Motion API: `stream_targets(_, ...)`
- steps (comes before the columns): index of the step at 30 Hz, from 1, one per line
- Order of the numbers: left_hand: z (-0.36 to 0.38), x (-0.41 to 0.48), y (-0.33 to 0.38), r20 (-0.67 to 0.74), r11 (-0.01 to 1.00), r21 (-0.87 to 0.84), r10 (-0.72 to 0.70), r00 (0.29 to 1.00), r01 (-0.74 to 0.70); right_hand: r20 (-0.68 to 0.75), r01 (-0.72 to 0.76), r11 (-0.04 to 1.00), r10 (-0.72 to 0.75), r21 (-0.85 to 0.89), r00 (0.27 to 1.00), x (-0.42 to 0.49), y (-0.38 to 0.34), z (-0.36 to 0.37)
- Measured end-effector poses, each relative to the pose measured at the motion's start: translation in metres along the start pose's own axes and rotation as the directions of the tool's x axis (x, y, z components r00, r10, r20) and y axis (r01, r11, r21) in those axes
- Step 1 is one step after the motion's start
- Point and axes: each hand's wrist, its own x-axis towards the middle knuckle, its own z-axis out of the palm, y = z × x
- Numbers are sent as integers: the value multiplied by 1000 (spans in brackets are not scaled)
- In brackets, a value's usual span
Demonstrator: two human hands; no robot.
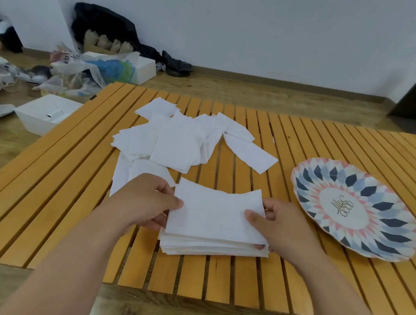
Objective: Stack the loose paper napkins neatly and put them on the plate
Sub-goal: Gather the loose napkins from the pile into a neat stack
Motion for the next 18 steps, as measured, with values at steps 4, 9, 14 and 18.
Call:
stream_targets(4, -1, 7, -8, -35, 989, 146, -34, 999, 39, -51, 23, 963, -38, -268, 998, 5, 8, 9)
stream_targets(9, -20, 23, -30, -347, 856, 516, 217, 913, -7, -125, 22, 901, -85, -433, 989, 6, 10, 8)
stream_targets(14, -23, 36, -48, -298, 711, 689, 457, 838, -142, -154, 10, 912, -80, -409, 985, 5, 13, 6)
stream_targets(18, -14, 42, -51, -249, 680, 720, 438, 864, -137, -170, 26, 916, -102, -400, 980, 6, 13, 6)
